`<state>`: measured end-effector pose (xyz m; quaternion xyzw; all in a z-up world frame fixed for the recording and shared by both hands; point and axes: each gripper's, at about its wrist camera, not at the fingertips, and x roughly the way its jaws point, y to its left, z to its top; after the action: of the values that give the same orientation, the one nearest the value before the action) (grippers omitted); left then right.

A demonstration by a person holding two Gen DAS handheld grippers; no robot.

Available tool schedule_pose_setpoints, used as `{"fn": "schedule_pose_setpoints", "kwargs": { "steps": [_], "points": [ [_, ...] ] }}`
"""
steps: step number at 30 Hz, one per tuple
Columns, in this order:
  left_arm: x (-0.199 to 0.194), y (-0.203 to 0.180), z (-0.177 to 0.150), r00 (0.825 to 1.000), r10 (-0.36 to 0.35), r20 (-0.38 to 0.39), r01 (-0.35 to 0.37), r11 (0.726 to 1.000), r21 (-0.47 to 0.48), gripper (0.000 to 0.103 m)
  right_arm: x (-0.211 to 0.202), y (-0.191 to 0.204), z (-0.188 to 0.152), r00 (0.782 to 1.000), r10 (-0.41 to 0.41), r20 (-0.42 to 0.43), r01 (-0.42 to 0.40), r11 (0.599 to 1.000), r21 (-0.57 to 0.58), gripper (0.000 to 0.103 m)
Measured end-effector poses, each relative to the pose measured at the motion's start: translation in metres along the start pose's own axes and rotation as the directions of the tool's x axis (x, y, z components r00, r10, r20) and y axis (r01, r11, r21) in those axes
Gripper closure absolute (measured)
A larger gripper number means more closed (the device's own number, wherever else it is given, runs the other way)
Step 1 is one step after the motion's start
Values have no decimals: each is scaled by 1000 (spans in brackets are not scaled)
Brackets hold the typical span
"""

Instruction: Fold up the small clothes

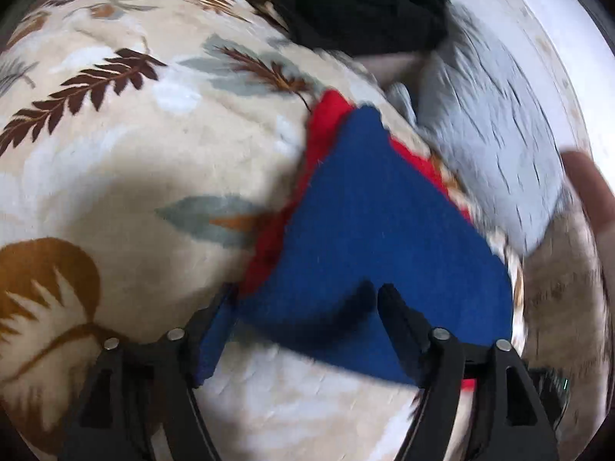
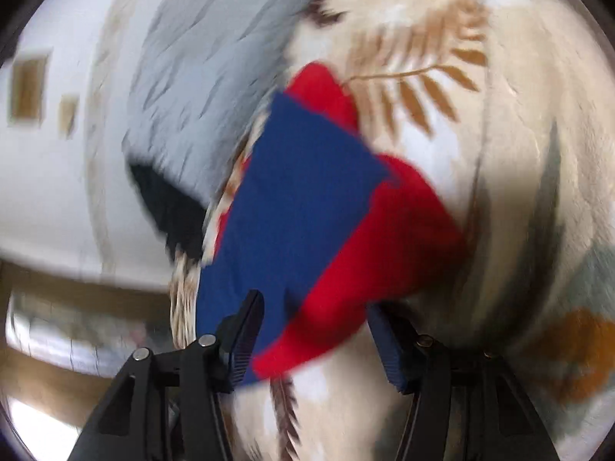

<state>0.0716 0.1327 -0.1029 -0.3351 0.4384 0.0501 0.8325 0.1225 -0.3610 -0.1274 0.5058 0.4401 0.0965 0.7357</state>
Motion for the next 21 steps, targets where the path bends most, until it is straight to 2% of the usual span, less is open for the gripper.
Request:
{"fn": "schedule_pose_setpoints", "kwargs": {
  "steps": [3, 4, 5, 6, 7, 8, 10, 13, 15, 18, 20, 21],
  "points": [
    [5, -5, 4, 999, 37, 7, -37, 999, -36, 25, 3, 6, 0, 999, -17, 46, 16, 1000, 12, 45],
    [10, -7, 8, 998, 55, 7, -55, 998, -28, 52, 7, 9, 1, 998, -22, 56, 21, 1000, 4, 57],
    [15, -9, 11, 997, 74, -13, -74, 997, -3, 86, 13, 10, 3, 997, -49, 65, 50, 999, -10, 74],
    [19, -11, 16, 997, 69, -46, -69, 998, 2, 87, 18, 10, 5, 995, -76, 61, 77, 997, -10, 84],
    [15, -13, 20, 996, 72, -45, -73, 997, -5, 88, 23, 10, 8, 995, -81, 51, 82, 997, -7, 89],
    [11, -16, 23, 997, 73, -38, -73, 997, 0, 88, 25, 15, 10, 994, -95, 50, 96, 995, -17, 89],
    [-16, -31, 29, 999, 46, 26, -47, 998, 37, 89, 17, 39, 11, 993, -99, 71, 105, 991, -86, 92],
    [-66, -49, 31, 993, -3, 118, -5, 998, 68, 89, -16, 79, 8, 991, -55, 124, 78, 979, -188, 93],
    [-89, -50, 28, 989, -21, 144, 9, 996, 86, 89, -33, 98, 3, 990, -26, 137, 55, 974, -218, 93],
    [-103, -31, 1, 993, -18, 118, 5, 995, 102, 88, -65, 108, -20, 989, -7, 146, 46, 963, -266, 93],
    [-84, -9, -20, 997, 18, 69, -26, 993, 119, 85, -72, 93, -37, 990, -49, 134, 84, 960, -267, 93],
    [-71, 2, -28, 998, 42, 42, -47, 992, 116, 82, -68, 82, -45, 989, -83, 120, 114, 953, -280, 89]
  ]
}}
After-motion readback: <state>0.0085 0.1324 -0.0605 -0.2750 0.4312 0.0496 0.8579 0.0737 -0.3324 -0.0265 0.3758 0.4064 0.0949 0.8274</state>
